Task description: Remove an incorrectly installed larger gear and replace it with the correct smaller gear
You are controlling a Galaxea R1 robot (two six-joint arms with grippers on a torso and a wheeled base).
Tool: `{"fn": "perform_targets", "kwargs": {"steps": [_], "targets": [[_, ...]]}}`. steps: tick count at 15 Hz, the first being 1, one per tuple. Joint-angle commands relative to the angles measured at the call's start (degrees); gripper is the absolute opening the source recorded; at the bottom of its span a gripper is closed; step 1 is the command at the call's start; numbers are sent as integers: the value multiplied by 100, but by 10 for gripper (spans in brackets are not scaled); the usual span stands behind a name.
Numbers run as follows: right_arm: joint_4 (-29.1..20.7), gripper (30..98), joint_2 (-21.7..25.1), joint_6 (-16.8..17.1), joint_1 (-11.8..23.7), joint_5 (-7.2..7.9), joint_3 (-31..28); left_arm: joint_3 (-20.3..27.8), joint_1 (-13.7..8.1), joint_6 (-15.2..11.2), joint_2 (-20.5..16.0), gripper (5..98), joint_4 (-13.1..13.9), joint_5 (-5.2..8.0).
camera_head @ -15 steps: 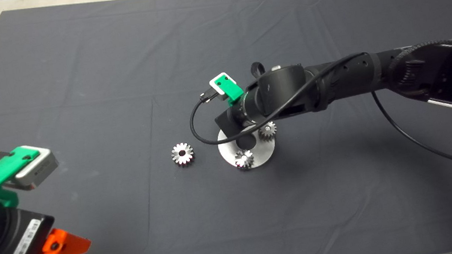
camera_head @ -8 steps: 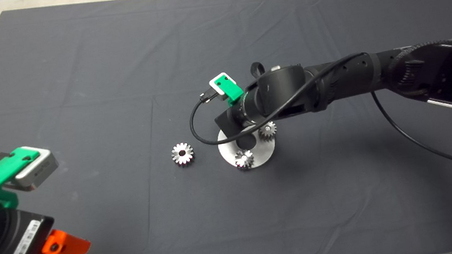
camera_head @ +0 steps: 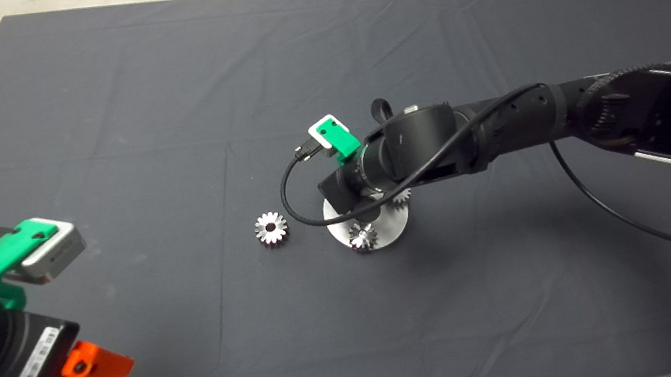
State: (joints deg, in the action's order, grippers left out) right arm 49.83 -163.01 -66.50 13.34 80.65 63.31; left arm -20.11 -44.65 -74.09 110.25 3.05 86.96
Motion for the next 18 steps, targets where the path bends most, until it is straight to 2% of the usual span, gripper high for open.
{"fn": "perform_targets", "kwargs": {"steps": [1, 9, 12, 18], "targets": [[97, 403, 34, 5, 143, -15, -92, 86, -79, 0, -32, 976, 135, 14], [318, 403, 37, 14, 135, -15, 34, 88, -79, 0, -34, 976, 135, 14], [592, 403, 39, 14, 73, 3, 166, 88, -76, 0, -34, 976, 135, 14], [615, 403, -8, 5, 20, 29, 137, 88, -70, 0, -34, 976, 135, 14]]}}
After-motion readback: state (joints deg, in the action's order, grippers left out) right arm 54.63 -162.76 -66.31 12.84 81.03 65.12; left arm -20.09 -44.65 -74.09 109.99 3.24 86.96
